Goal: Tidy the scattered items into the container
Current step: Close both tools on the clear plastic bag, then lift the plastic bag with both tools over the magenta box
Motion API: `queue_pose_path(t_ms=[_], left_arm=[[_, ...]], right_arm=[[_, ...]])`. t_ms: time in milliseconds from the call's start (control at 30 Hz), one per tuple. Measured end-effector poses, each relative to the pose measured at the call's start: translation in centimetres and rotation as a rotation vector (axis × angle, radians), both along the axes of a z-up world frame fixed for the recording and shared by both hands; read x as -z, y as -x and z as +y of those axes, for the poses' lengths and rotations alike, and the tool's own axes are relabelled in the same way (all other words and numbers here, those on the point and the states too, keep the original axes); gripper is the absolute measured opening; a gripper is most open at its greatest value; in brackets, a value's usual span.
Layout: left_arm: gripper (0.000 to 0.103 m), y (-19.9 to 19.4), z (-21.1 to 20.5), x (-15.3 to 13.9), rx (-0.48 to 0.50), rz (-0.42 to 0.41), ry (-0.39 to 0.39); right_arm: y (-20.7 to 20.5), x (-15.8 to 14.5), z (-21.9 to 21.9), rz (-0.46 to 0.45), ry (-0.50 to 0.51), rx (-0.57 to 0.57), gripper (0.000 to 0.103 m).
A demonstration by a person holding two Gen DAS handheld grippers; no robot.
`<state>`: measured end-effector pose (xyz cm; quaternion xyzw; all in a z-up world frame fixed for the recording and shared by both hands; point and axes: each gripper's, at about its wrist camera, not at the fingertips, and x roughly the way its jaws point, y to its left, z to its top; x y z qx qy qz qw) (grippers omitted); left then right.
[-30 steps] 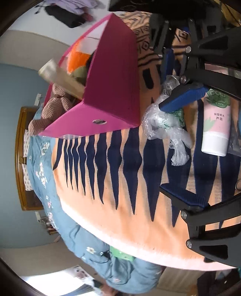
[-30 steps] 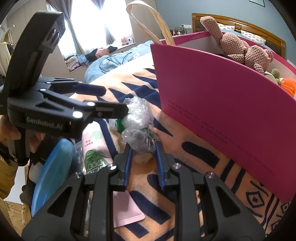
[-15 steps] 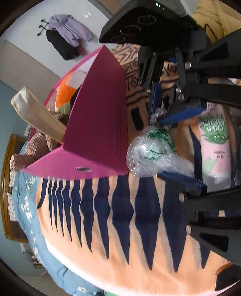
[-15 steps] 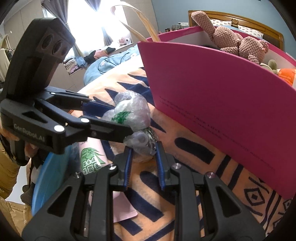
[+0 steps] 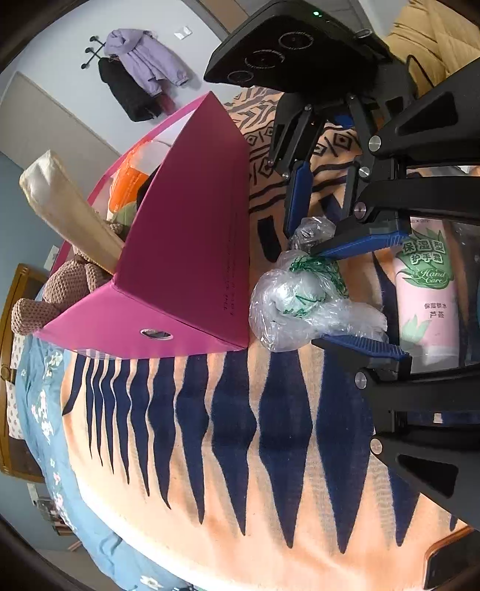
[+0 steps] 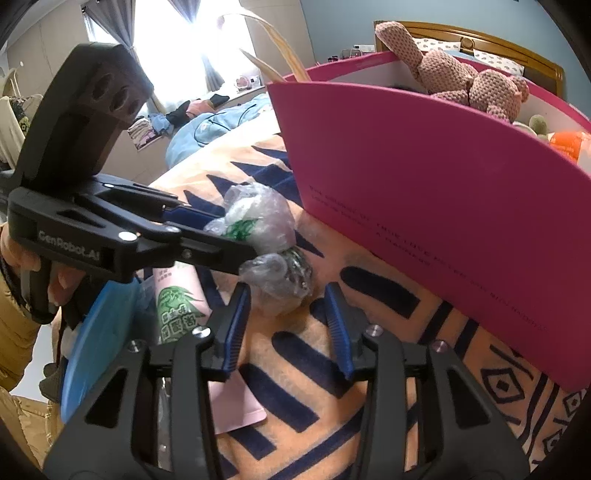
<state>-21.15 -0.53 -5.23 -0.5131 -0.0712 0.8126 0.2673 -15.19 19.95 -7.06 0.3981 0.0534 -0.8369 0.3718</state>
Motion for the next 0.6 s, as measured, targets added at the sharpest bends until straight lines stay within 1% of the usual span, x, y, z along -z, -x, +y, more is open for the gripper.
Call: queue_pose_path(t_ms=[133,200,233,333,600], left_arm=[[0.039,-0.2,0.1,-0.1,-0.002,0.008,0.01],[0.038,-0.2,0.1,-0.1,-0.003,0.008,0.01],[0.038,-0.2,0.1,-0.1,-0.004,0.008,0.01],[0.038,-0.2,0.2,0.0,-0.006,0.008,0.01],[0.037,-0.8,0.6,-0.6,0.001,0.025,0.015]], right_arm=[[0.1,0.0,-0.2,0.018,-0.001,-0.004,0.044],[-1.3,-0.1,-0.7,0.02,0.001,-0.003,0.044],[-1.3,-0.1,-0.7,0.019,0.001,-0.006,0.042],[-1.0,-0.1,-0.7,0.026,-0.006,-0.011,0.026],[-1.7,-0.3,-0.3,0.045,0.005,-0.012,0.022]])
